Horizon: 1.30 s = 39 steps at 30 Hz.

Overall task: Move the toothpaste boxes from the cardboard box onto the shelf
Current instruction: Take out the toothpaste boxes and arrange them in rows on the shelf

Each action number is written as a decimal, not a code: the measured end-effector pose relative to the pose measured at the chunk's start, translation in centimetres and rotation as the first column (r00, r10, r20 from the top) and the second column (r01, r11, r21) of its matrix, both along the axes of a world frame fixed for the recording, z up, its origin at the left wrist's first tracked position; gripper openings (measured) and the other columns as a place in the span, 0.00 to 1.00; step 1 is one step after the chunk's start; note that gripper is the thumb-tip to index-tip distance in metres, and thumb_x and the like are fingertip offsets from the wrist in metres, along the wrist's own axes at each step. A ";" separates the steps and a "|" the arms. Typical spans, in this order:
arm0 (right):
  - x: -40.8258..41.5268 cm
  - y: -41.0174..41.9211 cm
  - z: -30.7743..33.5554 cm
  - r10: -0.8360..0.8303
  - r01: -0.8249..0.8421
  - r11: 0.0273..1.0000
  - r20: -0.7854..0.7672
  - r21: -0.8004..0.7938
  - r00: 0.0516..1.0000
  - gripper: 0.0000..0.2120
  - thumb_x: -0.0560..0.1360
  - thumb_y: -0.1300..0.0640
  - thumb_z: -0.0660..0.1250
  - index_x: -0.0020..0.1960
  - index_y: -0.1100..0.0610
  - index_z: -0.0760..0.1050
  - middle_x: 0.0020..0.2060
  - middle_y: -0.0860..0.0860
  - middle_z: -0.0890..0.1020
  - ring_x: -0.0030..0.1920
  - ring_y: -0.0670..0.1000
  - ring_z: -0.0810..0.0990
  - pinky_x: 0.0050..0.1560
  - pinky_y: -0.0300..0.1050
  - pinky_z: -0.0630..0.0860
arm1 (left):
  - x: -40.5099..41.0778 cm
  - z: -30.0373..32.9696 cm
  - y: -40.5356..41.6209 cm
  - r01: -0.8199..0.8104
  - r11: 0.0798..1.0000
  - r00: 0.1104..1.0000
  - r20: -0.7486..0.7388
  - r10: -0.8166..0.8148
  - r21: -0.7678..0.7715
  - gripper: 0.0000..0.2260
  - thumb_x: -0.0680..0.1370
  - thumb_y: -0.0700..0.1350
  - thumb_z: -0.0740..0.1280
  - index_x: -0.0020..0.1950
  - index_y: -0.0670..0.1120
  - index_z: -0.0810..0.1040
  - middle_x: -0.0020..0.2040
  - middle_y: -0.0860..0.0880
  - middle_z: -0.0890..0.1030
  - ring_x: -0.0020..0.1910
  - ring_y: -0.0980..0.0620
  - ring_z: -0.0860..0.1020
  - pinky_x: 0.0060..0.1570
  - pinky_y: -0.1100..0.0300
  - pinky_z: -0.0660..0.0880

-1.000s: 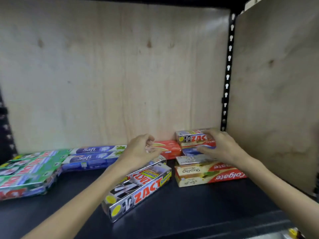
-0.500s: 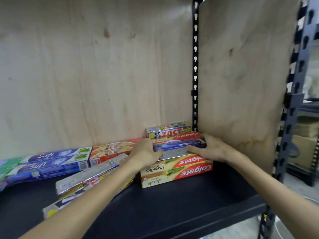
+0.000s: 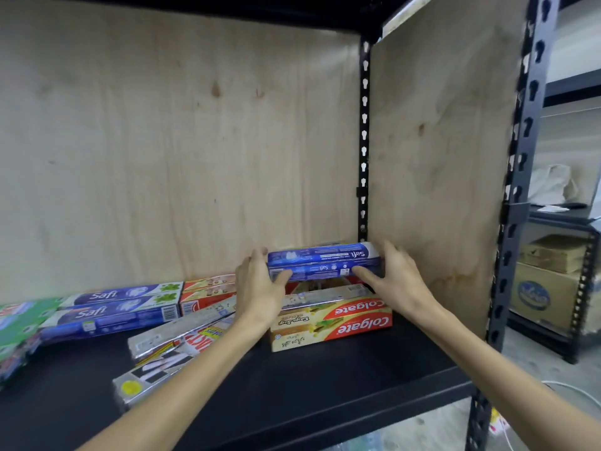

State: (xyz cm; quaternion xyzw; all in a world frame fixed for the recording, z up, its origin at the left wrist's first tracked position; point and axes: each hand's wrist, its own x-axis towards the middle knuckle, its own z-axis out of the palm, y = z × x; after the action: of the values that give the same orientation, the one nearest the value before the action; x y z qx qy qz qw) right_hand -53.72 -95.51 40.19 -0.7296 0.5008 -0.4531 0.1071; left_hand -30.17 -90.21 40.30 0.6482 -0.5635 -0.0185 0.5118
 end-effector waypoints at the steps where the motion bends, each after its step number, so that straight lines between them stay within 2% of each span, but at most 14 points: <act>1: 0.3 0.5 0.1 0.005 -0.004 1.000 0.012 -0.027 1.000 0.27 0.76 0.47 0.73 0.70 0.54 0.71 0.59 0.52 0.76 0.58 0.49 0.76 0.54 0.41 0.72 | 0.5 0.2 0.8 -0.003 1.000 1.000 -0.027 0.003 -0.029 0.22 0.78 0.47 0.73 0.70 0.45 0.72 0.63 0.48 0.79 0.65 0.47 0.75 0.65 0.49 0.74; 4: 1.7 2.5 0.5 0.044 -0.040 0.995 0.037 -0.096 0.998 0.25 0.75 0.48 0.74 0.68 0.54 0.74 0.55 0.49 0.76 0.52 0.46 0.77 0.47 0.30 0.69 | 2.7 0.9 3.4 -0.016 0.997 0.993 -0.117 0.007 -0.071 0.19 0.76 0.48 0.74 0.66 0.49 0.76 0.59 0.50 0.81 0.59 0.48 0.79 0.61 0.46 0.77; 6: 3.2 4.1 0.7 0.084 -0.079 0.990 0.039 -0.116 0.996 0.24 0.74 0.47 0.75 0.67 0.53 0.75 0.55 0.48 0.77 0.50 0.43 0.77 0.44 0.26 0.70 | 4.3 1.2 5.6 -0.033 0.997 0.992 -0.120 0.024 -0.073 0.18 0.76 0.47 0.75 0.65 0.48 0.79 0.57 0.51 0.80 0.56 0.50 0.79 0.59 0.51 0.77; 8: 4.9 5.7 0.8 0.122 -0.119 0.987 0.022 -0.105 0.992 0.25 0.73 0.46 0.76 0.66 0.53 0.76 0.54 0.49 0.78 0.51 0.45 0.78 0.48 0.30 0.72 | 6.0 1.5 8.4 -0.037 0.995 0.995 -0.095 0.029 -0.088 0.14 0.76 0.45 0.75 0.61 0.48 0.81 0.53 0.52 0.80 0.52 0.51 0.79 0.54 0.56 0.75; 11: 7.7 8.0 0.8 0.173 -0.170 0.982 0.024 -0.082 0.985 0.26 0.71 0.43 0.77 0.64 0.55 0.78 0.52 0.51 0.81 0.52 0.50 0.79 0.54 0.46 0.76 | 9.0 1.4 12.6 -0.041 0.996 0.994 -0.108 0.032 -0.080 0.12 0.77 0.46 0.74 0.59 0.51 0.81 0.49 0.56 0.82 0.49 0.54 0.81 0.53 0.57 0.77; 14: 10.6 10.4 0.3 0.244 -0.244 0.969 -0.002 -0.051 0.970 0.25 0.72 0.44 0.76 0.64 0.55 0.78 0.53 0.51 0.80 0.52 0.49 0.79 0.48 0.38 0.70 | 12.5 0.7 16.4 -0.087 0.993 0.990 -0.114 0.078 -0.076 0.15 0.76 0.51 0.74 0.62 0.53 0.79 0.52 0.55 0.82 0.50 0.58 0.79 0.52 0.58 0.77; 16: 12.6 11.6 -0.2 0.295 -0.295 0.955 -0.007 -0.035 0.955 0.26 0.72 0.42 0.75 0.64 0.54 0.78 0.55 0.49 0.79 0.53 0.46 0.78 0.48 0.35 0.71 | 14.6 0.2 18.7 -0.098 0.992 0.990 -0.112 0.088 -0.081 0.14 0.77 0.51 0.73 0.61 0.53 0.77 0.53 0.56 0.81 0.51 0.62 0.78 0.49 0.63 0.74; 20: 16.4 14.4 -0.6 0.378 -0.378 0.926 -0.005 0.006 0.926 0.25 0.72 0.43 0.75 0.63 0.55 0.78 0.53 0.45 0.82 0.52 0.45 0.80 0.53 0.40 0.76 | 18.0 -0.9 22.8 -0.092 0.996 0.982 -0.169 0.087 -0.023 0.13 0.78 0.50 0.72 0.60 0.53 0.75 0.53 0.60 0.80 0.51 0.67 0.78 0.53 0.65 0.74; 23: 18.2 15.8 -1.0 0.409 -0.409 0.913 -0.038 0.010 0.912 0.25 0.72 0.39 0.74 0.61 0.54 0.79 0.54 0.44 0.83 0.51 0.43 0.81 0.49 0.36 0.76 | 19.9 -1.6 24.7 -0.102 0.995 0.971 -0.217 0.104 0.022 0.14 0.78 0.52 0.72 0.60 0.52 0.74 0.53 0.56 0.81 0.51 0.62 0.80 0.51 0.65 0.74; 25: 18.8 16.1 -1.5 0.419 -0.420 0.908 -0.059 0.004 0.906 0.28 0.72 0.36 0.72 0.64 0.53 0.78 0.56 0.43 0.83 0.55 0.44 0.81 0.54 0.40 0.77 | 20.3 -1.8 25.6 -0.119 0.992 0.961 -0.246 0.127 0.046 0.13 0.78 0.56 0.71 0.58 0.52 0.75 0.51 0.56 0.81 0.51 0.60 0.80 0.48 0.67 0.72; 29: 18.5 16.6 -1.9 0.507 -0.507 0.861 -0.129 0.033 0.852 0.34 0.70 0.39 0.76 0.72 0.48 0.70 0.59 0.41 0.79 0.60 0.43 0.77 0.59 0.36 0.72 | 20.3 -2.5 26.0 -0.154 0.984 0.932 -0.318 0.175 0.090 0.15 0.76 0.64 0.68 0.52 0.54 0.75 0.45 0.51 0.85 0.38 0.59 0.83 0.47 0.59 0.77; 32: 18.4 15.7 -2.1 0.471 -0.479 0.877 -0.137 -0.037 0.872 0.28 0.72 0.42 0.75 0.67 0.51 0.75 0.59 0.44 0.81 0.59 0.44 0.78 0.60 0.39 0.72 | 20.0 -2.2 25.6 -0.197 0.969 0.912 -0.336 0.236 0.146 0.17 0.76 0.66 0.66 0.51 0.53 0.76 0.40 0.48 0.84 0.33 0.57 0.82 0.43 0.58 0.77; 36: 18.7 14.6 -2.0 0.424 -0.430 0.903 -0.126 -0.019 0.897 0.24 0.75 0.40 0.71 0.66 0.52 0.77 0.54 0.44 0.82 0.54 0.42 0.79 0.55 0.44 0.77 | 19.5 -1.2 24.9 -0.204 0.966 0.918 -0.311 0.246 0.161 0.17 0.80 0.67 0.59 0.49 0.55 0.75 0.37 0.48 0.84 0.35 0.52 0.82 0.39 0.58 0.75; 39: 19.0 14.2 -2.0 0.429 -0.428 0.903 -0.066 0.026 0.901 0.24 0.78 0.41 0.68 0.70 0.49 0.74 0.48 0.44 0.83 0.49 0.40 0.81 0.43 0.30 0.76 | 20.5 -1.9 24.5 -0.096 0.982 0.934 -0.327 0.146 0.164 0.20 0.79 0.69 0.56 0.56 0.56 0.77 0.46 0.52 0.85 0.44 0.55 0.84 0.46 0.58 0.77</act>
State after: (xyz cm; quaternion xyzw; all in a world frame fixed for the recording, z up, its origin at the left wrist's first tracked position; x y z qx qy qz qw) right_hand -34.67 -81.36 38.17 -0.8367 0.3340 -0.3899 0.1905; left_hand -9.65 -65.73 38.44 0.7044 -0.4235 -0.1385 0.5525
